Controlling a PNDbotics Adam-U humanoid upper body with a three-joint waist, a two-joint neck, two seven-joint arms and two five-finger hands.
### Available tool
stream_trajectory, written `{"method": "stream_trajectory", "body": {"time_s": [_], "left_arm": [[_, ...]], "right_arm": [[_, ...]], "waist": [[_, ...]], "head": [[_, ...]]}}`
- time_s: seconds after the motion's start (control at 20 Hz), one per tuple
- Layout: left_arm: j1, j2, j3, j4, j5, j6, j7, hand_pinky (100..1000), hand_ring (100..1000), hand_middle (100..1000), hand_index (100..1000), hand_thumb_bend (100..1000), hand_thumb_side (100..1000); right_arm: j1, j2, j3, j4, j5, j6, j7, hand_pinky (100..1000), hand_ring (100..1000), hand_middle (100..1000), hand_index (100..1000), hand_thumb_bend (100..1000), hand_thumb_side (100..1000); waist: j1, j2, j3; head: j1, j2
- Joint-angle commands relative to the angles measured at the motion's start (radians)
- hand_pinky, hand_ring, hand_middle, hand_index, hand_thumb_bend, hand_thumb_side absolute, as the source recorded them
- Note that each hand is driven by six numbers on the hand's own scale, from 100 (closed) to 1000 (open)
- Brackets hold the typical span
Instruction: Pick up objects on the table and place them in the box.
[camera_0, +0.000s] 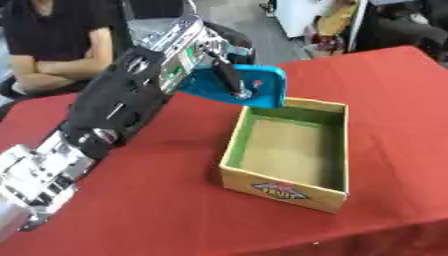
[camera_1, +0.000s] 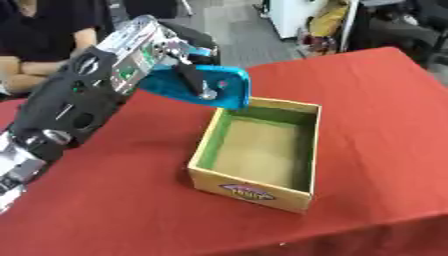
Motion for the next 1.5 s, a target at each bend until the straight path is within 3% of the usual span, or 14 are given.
{"method": "stream_trajectory", "body": {"time_s": [0.05,1.25,1.3,1.5], "left_arm": [[-0.025,0.0,0.001,-0.014,-0.006,-0.007,0.001,312,100,100,128,100,440],[0.002,-0.084,-0.061,0.029,-0.064,-0.074,-0.019,325,100,100,134,100,442],[0.003,-0.086,-0.062,0.028,-0.072,-0.077,-0.019,324,100,100,134,100,473],[0.008,-0.1,-0.069,0.027,-0.093,-0.094,-0.02,329,100,100,136,100,442]], "right_arm": [[-0.015,-0.001,-0.003,-0.023,0.002,0.001,-0.004,604,803,825,995,404,979],[-0.024,0.01,0.0,-0.033,0.006,0.004,-0.002,605,802,824,995,396,978],[-0.024,0.01,0.0,-0.034,0.006,0.004,-0.002,605,802,824,995,398,984],[-0.026,0.011,0.002,-0.034,0.007,0.004,0.0,605,802,824,995,398,977]], "waist": [[-0.003,-0.012,-0.002],[0.004,-0.011,-0.017],[0.004,-0.011,-0.018],[0.005,-0.011,-0.02]], "head": [[0.01,-0.001],[0.026,-0.001],[0.026,-0.001],[0.028,-0.001]]}}
